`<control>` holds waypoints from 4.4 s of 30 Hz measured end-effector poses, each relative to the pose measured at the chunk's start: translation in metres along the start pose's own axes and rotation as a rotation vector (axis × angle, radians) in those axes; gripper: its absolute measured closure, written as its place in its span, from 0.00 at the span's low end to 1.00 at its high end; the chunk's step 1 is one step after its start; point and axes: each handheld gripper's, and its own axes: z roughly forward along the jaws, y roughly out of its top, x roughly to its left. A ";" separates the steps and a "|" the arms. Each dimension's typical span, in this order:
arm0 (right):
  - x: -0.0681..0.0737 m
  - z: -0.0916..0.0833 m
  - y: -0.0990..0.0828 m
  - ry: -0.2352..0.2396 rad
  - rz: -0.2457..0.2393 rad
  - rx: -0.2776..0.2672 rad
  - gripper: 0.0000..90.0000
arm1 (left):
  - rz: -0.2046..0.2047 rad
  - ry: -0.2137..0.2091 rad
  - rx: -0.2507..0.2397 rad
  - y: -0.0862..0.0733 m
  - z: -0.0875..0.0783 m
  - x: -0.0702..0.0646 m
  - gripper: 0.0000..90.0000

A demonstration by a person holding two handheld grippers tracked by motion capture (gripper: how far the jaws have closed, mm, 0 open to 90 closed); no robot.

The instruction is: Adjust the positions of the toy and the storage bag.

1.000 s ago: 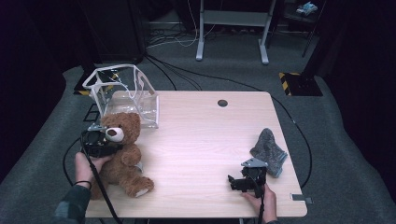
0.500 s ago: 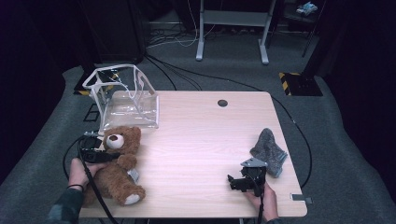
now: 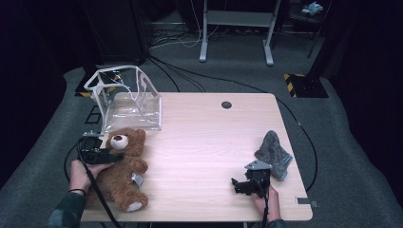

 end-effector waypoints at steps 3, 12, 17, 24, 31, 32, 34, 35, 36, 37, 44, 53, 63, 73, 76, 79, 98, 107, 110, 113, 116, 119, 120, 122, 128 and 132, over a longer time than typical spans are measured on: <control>-0.001 -0.001 0.000 0.002 -0.006 0.004 0.00 | 0.016 0.016 -0.027 0.008 -0.009 -0.004 0.22; 0.000 -0.001 -0.001 -0.001 -0.007 -0.004 0.00 | 0.048 0.052 -0.066 0.032 -0.022 -0.013 0.16; 0.000 -0.004 -0.004 -0.006 0.013 -0.001 0.00 | 0.055 0.080 -0.101 0.051 -0.025 -0.020 0.12; 0.000 -0.006 -0.006 -0.012 0.016 -0.001 0.00 | 0.070 0.104 -0.130 0.072 -0.021 -0.027 0.06; 0.000 -0.005 -0.006 -0.007 0.013 -0.001 0.00 | 0.092 0.126 -0.148 0.099 -0.012 -0.034 0.03; 0.000 -0.005 -0.006 -0.007 0.013 -0.001 0.00 | 0.092 0.126 -0.148 0.099 -0.012 -0.034 0.02; 0.000 -0.005 -0.006 -0.007 0.013 -0.001 0.00 | 0.097 0.131 -0.152 0.107 -0.010 -0.036 0.02; 0.000 -0.005 -0.006 -0.005 0.013 -0.002 0.00 | 0.099 0.137 -0.164 0.115 -0.007 -0.037 0.00; 0.000 -0.005 -0.006 -0.005 0.013 -0.002 0.00 | 0.099 0.137 -0.164 0.115 -0.007 -0.037 0.00; 0.000 -0.005 -0.006 -0.005 0.013 -0.002 0.00 | 0.100 0.142 -0.170 0.120 -0.005 -0.038 0.00; -0.001 -0.005 -0.005 -0.005 0.012 -0.003 0.00 | 0.130 0.130 -0.192 0.146 0.008 -0.045 0.00; 0.000 -0.005 -0.005 -0.009 0.014 -0.005 0.00 | 0.162 0.125 -0.200 0.178 0.031 -0.054 0.00; -0.001 -0.004 -0.005 -0.008 0.013 -0.006 0.00 | 0.178 0.210 -0.186 0.191 0.051 -0.052 0.27; -0.001 -0.004 -0.005 -0.009 0.013 -0.006 0.00 | 0.211 0.291 -0.124 0.190 0.068 -0.053 0.51; -0.001 -0.004 -0.005 -0.009 0.012 -0.006 0.00 | 0.203 0.307 -0.129 0.188 0.071 -0.052 0.68; -0.001 -0.004 -0.005 -0.009 0.013 -0.006 0.00 | 0.205 0.314 -0.123 0.187 0.071 -0.050 0.81; -0.001 -0.005 -0.005 -0.006 0.001 -0.002 0.00 | 0.241 0.220 -0.137 0.190 0.073 -0.061 0.94; -0.001 -0.005 -0.005 -0.006 0.001 -0.002 0.00 | 0.298 0.196 -0.134 0.192 0.073 -0.070 0.94; -0.001 -0.005 -0.005 -0.006 0.001 -0.002 0.00 | 0.302 0.184 -0.132 0.193 0.074 -0.073 0.94; -0.001 -0.005 -0.005 -0.006 0.003 -0.002 0.00 | 0.317 0.169 -0.137 0.193 0.075 -0.077 0.94; -0.001 -0.005 -0.005 -0.006 0.001 -0.002 0.00 | 0.332 0.165 -0.138 0.194 0.076 -0.080 0.94; -0.001 -0.005 -0.005 -0.006 0.001 -0.002 0.00 | 0.337 0.141 -0.138 0.194 0.078 -0.088 0.94; -0.001 -0.005 -0.005 -0.006 0.001 -0.002 0.00 | 0.337 0.141 -0.138 0.194 0.078 -0.088 0.94; -0.001 -0.005 -0.005 -0.006 0.001 -0.002 0.00 | 0.347 0.136 -0.139 0.195 0.078 -0.091 0.94; -0.001 -0.005 -0.005 -0.006 0.001 -0.002 0.00 | 0.366 0.117 -0.136 0.196 0.080 -0.099 0.94; -0.001 -0.005 -0.005 -0.006 0.001 -0.001 0.00 | 0.373 0.104 -0.138 0.196 0.082 -0.105 0.94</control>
